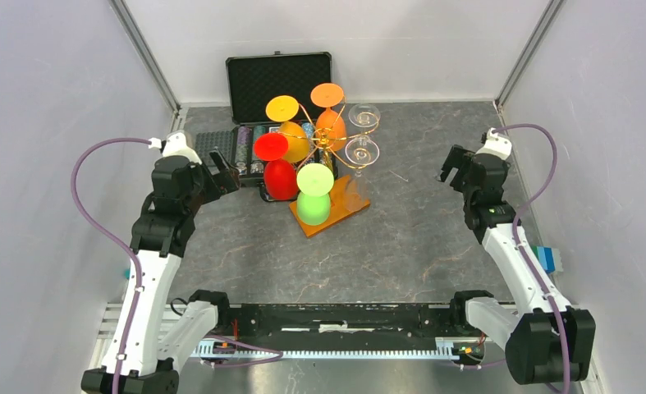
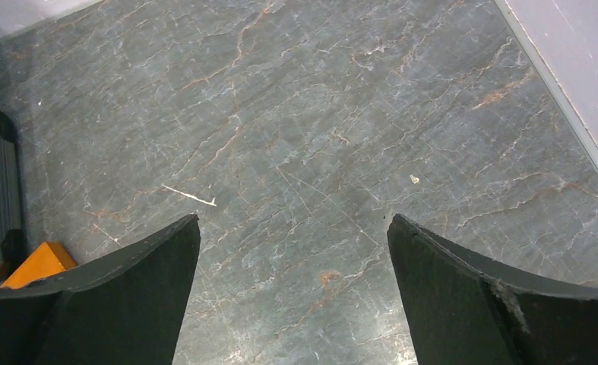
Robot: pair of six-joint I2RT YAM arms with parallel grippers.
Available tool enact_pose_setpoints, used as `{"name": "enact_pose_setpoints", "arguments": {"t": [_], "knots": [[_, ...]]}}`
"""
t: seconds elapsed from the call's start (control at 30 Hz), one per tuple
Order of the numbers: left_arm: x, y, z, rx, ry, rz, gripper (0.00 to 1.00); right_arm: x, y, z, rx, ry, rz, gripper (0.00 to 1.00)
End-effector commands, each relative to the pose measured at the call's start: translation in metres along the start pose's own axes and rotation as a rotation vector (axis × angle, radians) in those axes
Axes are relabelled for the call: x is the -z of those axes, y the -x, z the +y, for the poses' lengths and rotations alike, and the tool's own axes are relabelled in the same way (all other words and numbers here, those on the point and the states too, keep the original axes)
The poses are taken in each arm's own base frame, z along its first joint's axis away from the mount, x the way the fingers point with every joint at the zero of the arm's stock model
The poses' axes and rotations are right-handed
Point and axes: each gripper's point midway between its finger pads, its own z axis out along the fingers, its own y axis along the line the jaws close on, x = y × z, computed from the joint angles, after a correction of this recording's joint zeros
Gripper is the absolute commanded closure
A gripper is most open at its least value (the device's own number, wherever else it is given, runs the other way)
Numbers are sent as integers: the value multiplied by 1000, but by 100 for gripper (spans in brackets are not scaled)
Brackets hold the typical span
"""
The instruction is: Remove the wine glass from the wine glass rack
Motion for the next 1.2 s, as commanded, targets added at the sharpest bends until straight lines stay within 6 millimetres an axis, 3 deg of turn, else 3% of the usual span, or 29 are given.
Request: {"name": "enact_pose_setpoints", "arguments": {"t": [0.0, 0.13, 0.33, 0.43, 0.5, 0.7, 0.9, 1.0, 1.17], "knots": [[7, 12, -15, -20, -69, -12, 0, 9, 22, 13, -16, 58, -38, 2], [-4, -7, -16, 20, -61, 88, 0, 15, 14, 16, 9, 94, -6, 2], [-15, -22, 0, 236, 95, 142, 0, 30, 0, 30, 23, 207, 32, 2], [-14, -15, -3, 236, 72, 112, 0, 39, -6, 27, 44, 211, 52, 2], [-13, -11, -17, 168, -30, 92, 0, 44, -11, 22, 62, 204, 66, 2], [1, -5, -59, 191, -272, 86, 0, 61, -32, 25, 76, 276, 99, 2], [31, 19, -57, 237, -232, 45, 0, 72, -57, 49, 41, 435, 179, 2], [43, 30, -54, 273, -214, 6, 0, 78, -53, 56, 8, 472, 179, 3], [58, 45, -65, 285, -268, -25, 0, 96, -25, 80, -65, 583, 146, 7]]}}
